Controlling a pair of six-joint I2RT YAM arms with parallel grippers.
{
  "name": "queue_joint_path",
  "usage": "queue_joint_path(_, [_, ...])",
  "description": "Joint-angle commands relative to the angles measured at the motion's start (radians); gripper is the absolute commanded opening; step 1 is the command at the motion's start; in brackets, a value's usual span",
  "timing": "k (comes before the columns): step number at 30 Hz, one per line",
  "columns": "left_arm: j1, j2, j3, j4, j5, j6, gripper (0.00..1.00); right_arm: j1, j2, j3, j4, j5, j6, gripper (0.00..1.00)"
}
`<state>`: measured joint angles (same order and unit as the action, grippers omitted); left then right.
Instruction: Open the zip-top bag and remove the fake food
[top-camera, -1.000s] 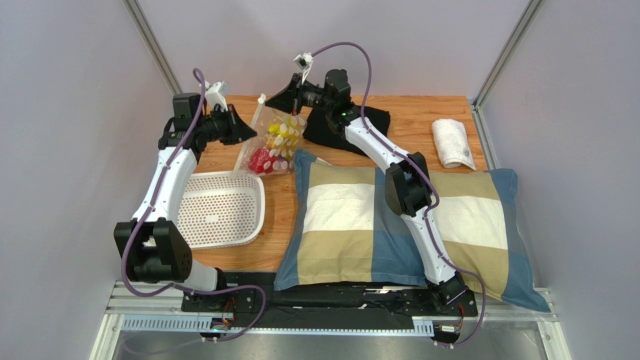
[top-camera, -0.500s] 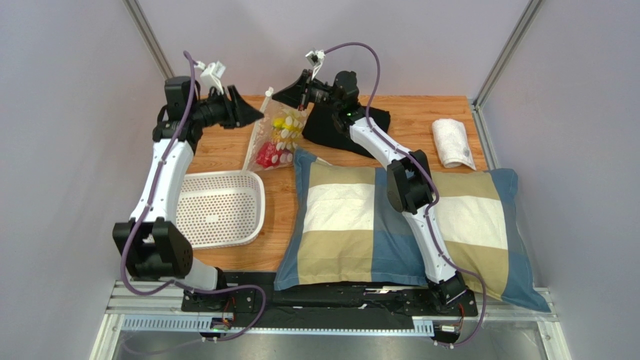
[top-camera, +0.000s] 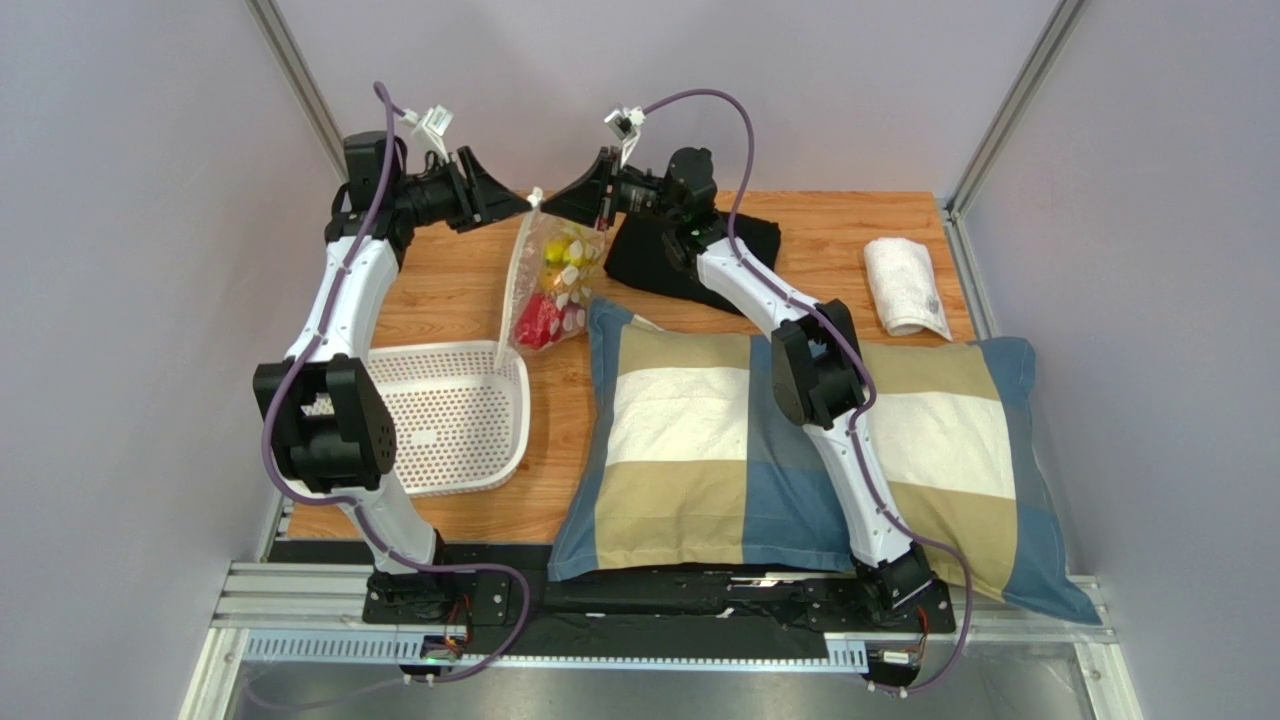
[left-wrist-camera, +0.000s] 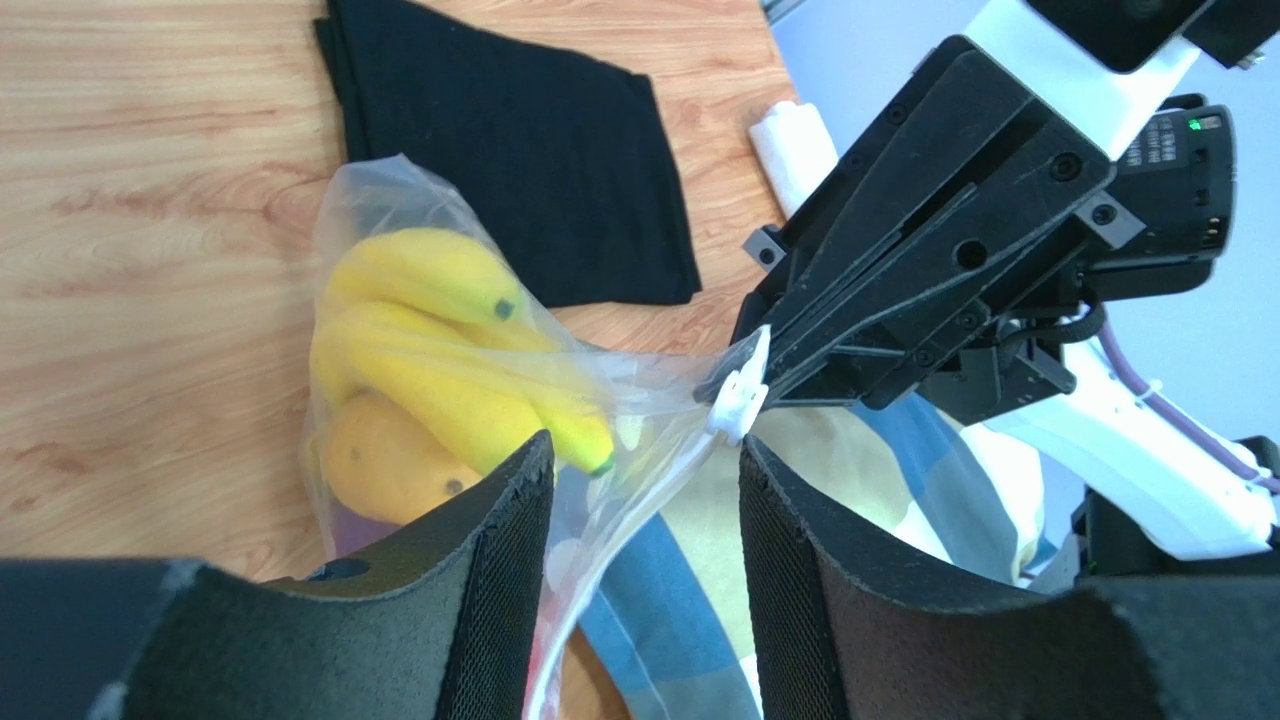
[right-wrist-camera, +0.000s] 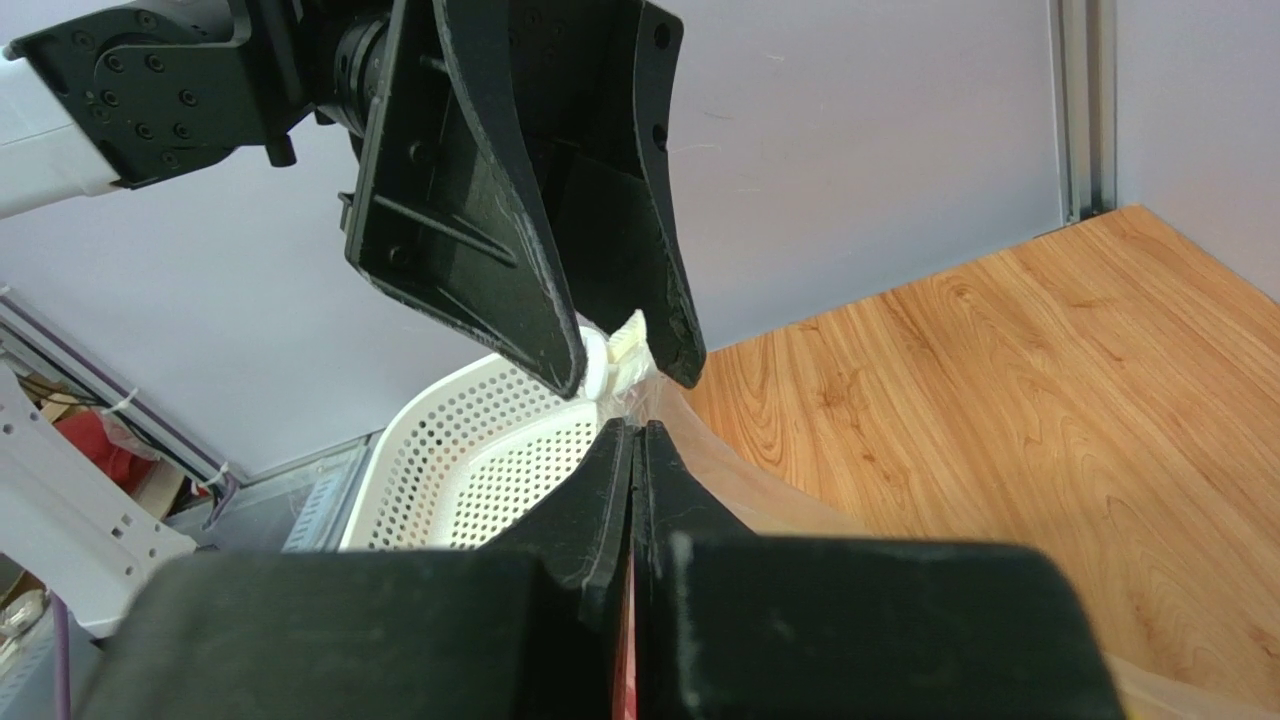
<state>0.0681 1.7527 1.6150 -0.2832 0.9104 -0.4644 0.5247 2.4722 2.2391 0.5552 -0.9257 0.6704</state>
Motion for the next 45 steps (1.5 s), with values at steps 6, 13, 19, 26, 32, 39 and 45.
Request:
queue_joint_path(6, [0.004,0.004,-0.003,0.264,0.177,-0.111,0.44,0.003,-0.045,0.016,0.077,-0.027,0.031,0.0])
queue_joint_path(13, [-0.008,0.011,-0.017,0.269,0.18,-0.115,0.4,0.005,-0.042,0.016,0.08,-0.029,0.038,0.0])
queue_joint_path(19, [-0.017,0.004,-0.009,0.227,0.183,-0.085,0.4,0.005,-0.039,0.023,0.083,-0.018,0.043,0.0])
queue_joint_path(26, [-0.022,-0.001,-0.02,0.162,0.145,-0.042,0.46,0.004,-0.033,0.033,0.088,-0.019,0.054,0.0])
queue_joint_path(32, [-0.025,0.013,0.008,0.145,0.143,-0.037,0.26,0.008,-0.03,0.031,0.088,-0.018,0.057,0.0])
queue_joint_path(39, [-0.024,0.011,0.042,0.087,0.145,0.01,0.0,0.011,-0.038,0.042,0.049,-0.065,0.011,0.03])
queue_joint_path(45, [-0.025,0.011,0.108,0.029,0.173,0.05,0.0,0.011,-0.079,0.017,-0.103,-0.178,-0.216,0.36])
